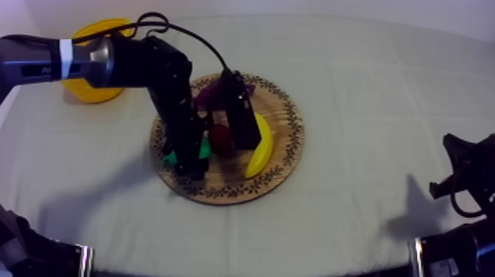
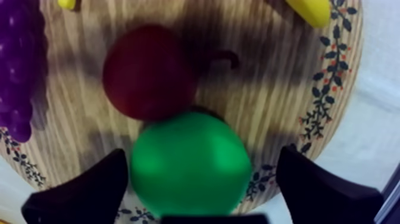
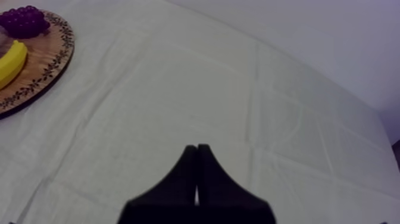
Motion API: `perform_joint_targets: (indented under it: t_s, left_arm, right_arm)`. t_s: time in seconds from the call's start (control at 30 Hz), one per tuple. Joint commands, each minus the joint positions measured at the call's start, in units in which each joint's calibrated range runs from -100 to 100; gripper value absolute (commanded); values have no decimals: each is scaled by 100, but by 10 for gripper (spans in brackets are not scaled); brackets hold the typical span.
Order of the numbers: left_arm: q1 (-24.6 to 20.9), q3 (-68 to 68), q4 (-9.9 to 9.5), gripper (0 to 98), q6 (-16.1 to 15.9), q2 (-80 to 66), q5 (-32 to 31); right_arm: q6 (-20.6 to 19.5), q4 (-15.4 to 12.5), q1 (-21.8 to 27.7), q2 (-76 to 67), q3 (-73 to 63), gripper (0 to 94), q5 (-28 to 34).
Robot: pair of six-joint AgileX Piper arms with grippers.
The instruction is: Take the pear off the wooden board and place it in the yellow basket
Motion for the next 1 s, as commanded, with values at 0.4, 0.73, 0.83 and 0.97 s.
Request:
perform_joint_targets:
  t_s: [0.4, 0.73, 0.83, 0.97]
  left_arm:
    - [-75, -27, -94, 648, 276, 274, -37]
    - [-79, -108, -98, 484, 390, 315, 11]
    - [-74, -120, -88, 471, 385, 279, 13]
    - [-60, -118, -75, 463, 367, 155, 36]
  right_arm:
    - [-1, 0, -2, -3, -2, 4, 2]
    - [-1, 0, -2, -3, -2, 4, 2]
    - [-1, 0, -2, -3, -2, 4, 2]
    - [-1, 0, -2, -3, -2, 4, 2]
